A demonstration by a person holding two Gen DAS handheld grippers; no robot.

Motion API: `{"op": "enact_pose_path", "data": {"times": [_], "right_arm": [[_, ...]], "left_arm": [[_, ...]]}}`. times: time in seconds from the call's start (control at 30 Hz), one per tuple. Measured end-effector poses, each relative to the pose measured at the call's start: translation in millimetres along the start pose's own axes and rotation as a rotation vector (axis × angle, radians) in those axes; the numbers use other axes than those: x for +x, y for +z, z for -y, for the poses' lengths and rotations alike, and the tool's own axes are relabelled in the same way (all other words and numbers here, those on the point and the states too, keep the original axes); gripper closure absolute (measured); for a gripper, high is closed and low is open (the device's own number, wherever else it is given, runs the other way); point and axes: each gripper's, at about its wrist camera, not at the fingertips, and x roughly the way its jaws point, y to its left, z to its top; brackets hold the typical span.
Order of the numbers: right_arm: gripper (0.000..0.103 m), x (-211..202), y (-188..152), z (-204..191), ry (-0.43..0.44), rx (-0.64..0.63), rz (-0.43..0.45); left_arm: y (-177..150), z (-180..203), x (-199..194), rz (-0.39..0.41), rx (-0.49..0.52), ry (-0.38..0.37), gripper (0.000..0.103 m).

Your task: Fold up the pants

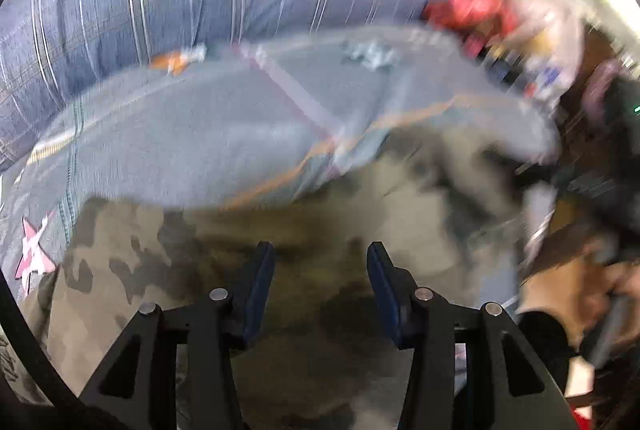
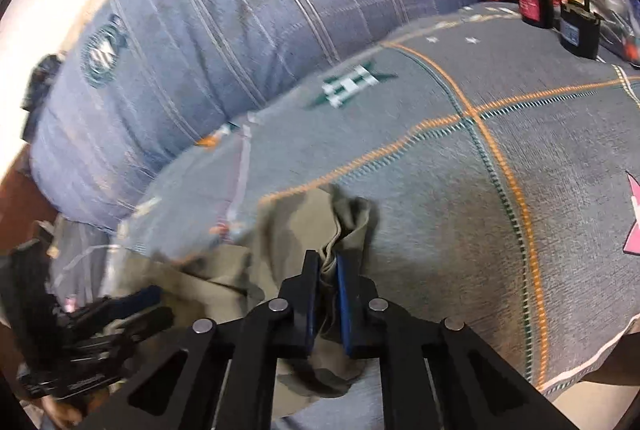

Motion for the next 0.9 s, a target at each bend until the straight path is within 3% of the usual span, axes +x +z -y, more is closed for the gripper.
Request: {"op": "enact_pose_path", "data": {"times": [0.17,0.3,0.4,0.5,0.57,0.63,0.73,0.87,0.9], "right_arm": [[0.094,-15,5,-29,0.034,-0.059,0.033],[0.095,-20,7,-54,0.109,-0.079,0.029],[0.095,-19,2,-84,0.210,-0.112,0.004],[0.096,0,-13,-122,0.351,-0.149,-0.074],[0.096,18,-28,-141,0.395,-0.171,-0.128],[0.096,41,-46,-154,0.392,-0.188,-0.183],[0.096,59,-68,-156,0.380,-0.185,-0.218],[0.092,19,-61,-129,0.317,-0.178,-0.097],[0.082,11,-58,-123,0.293,-0.179,-0.070]], "left_arm": [[-5,-9,-4,0.010,-0.039,-0.039,0.054],[-5,-27,-35,0.072,-0.088,-0.078,0.054],[-9,-51,-55,0.107,-0.122,-0.062,0.054],[-17,-81,-67,0.132,-0.170,-0.008,0.054],[-24,-104,-70,0.138,-0.235,-0.016,0.054],[-34,-122,-72,0.127,-0.306,-0.020,0.054],[-42,-126,-70,0.116,-0.318,-0.042,0.054],[-38,-104,-64,0.102,-0.258,-0.058,0.054],[-36,-98,-61,0.100,-0.241,-0.055,0.054]]}}
